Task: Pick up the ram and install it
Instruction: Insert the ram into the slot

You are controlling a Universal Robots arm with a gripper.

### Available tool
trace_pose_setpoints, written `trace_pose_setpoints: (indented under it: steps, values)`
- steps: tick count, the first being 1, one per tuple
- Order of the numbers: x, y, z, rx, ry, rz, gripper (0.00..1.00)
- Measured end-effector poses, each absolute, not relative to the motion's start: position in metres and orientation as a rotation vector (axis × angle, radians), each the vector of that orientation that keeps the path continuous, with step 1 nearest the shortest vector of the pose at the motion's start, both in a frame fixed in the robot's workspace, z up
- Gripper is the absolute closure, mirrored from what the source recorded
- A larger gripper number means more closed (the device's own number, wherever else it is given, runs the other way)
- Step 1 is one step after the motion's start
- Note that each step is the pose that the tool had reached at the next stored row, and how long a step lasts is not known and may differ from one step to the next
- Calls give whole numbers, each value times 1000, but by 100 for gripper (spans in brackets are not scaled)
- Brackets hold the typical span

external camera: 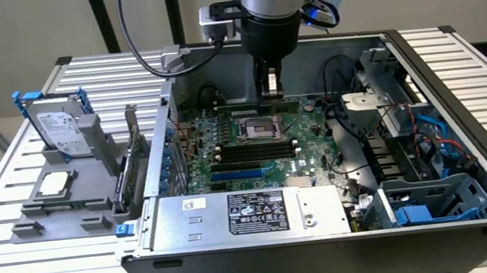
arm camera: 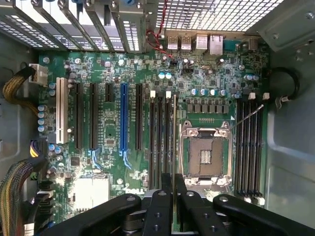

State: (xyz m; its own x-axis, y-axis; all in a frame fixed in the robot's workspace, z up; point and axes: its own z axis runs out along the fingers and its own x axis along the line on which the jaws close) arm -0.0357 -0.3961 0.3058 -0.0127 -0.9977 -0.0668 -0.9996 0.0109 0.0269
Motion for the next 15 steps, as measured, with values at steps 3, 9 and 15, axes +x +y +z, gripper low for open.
trace_pose_setpoints:
  steps: [3,9,15]
  values:
    - [-36,-399,301,-2188,2214,102,87]
    - [-36,-403,290,-2187,2214,102,87]
    - [-37,-406,279,-2184,2215,100,87]
